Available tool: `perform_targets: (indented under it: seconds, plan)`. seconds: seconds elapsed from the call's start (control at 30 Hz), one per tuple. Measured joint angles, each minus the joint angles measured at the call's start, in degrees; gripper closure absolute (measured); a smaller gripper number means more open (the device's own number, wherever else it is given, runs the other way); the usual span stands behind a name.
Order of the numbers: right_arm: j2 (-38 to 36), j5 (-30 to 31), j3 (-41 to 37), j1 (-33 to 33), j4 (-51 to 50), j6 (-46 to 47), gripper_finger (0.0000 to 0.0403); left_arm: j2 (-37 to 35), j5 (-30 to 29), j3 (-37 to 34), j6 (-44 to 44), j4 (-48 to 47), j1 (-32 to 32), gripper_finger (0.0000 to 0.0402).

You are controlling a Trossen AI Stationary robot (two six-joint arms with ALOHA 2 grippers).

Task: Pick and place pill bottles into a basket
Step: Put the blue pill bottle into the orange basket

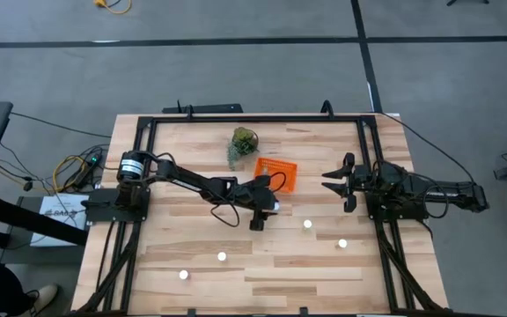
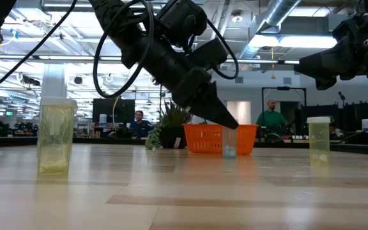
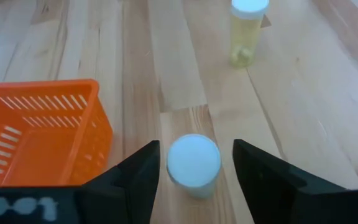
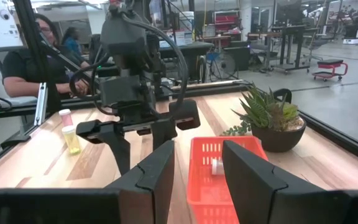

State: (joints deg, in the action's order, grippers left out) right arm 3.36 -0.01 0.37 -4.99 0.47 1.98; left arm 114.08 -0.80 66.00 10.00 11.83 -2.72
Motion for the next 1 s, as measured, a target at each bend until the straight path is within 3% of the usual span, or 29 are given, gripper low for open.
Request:
perform_targets:
  seconds: [0.3,0.6,0.73,0.87,1.0]
  plan:
    - [0.02,0.02,0.01,-0.02,0.00,0.00,0.0273,-0.01,0.52,0.00,0.00,-0.03,-0.02,0.0309]
    - [0.02,0.00,-0.01,0.00,0.00,0.00,0.0273,-5.19,-7.55,-0.07,-0.81,0.02,1.26,0.0280]
    - [0.02,0.01,-0.01,0.00,-0.01,0.00,0.0273,-8.58,-10.60,-0.07,-0.60,0.87,3.53,0.0291]
    - [0.02,0.02,-0.01,0.00,0.00,0.00,0.0273,-8.74,-10.67,-0.02,-0.23,2.28,7.24,0.0304]
    - [0.02,0.02,0.00,0.00,-0.01,-0.01,0.0273,-6.18,-6.11,-0.08,-3.54,2.10,11.00,0.0290]
